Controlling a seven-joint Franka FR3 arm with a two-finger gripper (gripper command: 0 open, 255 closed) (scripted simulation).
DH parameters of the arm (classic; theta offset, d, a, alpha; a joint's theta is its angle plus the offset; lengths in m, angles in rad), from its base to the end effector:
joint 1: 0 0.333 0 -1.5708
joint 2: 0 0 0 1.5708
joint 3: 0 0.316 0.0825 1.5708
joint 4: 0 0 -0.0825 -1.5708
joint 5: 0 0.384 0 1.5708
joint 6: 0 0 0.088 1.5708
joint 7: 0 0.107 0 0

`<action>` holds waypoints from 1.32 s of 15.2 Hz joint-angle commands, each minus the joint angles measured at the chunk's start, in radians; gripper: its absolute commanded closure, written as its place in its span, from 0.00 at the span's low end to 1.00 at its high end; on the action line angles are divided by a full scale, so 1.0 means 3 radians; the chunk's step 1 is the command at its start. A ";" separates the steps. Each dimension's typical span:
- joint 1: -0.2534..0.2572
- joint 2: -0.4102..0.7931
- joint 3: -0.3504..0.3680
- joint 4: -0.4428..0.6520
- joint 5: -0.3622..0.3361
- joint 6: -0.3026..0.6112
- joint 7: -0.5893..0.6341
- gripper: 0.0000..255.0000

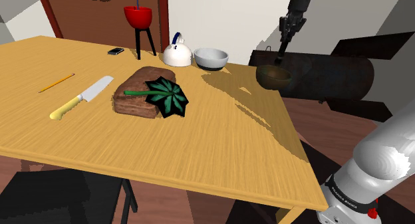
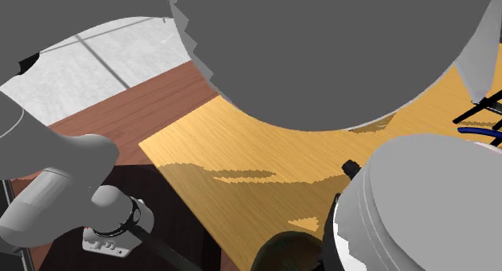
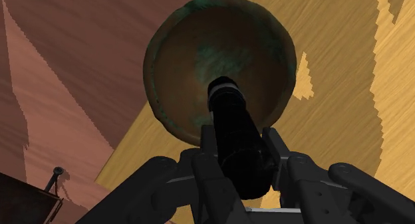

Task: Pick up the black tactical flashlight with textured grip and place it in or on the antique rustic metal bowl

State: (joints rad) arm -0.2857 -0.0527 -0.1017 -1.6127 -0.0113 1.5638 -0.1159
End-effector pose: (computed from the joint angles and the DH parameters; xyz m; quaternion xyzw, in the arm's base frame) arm 0.4965 -0.2055 0.6327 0.9908 -0.1353 0.0010 0.0033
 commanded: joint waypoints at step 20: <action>0.0000 -0.0073 0.0000 -0.0459 -0.0008 0.0387 0.0006 0.00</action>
State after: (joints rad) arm -0.2858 -0.0747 -0.1016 -1.7504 -0.0137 1.6800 -0.1142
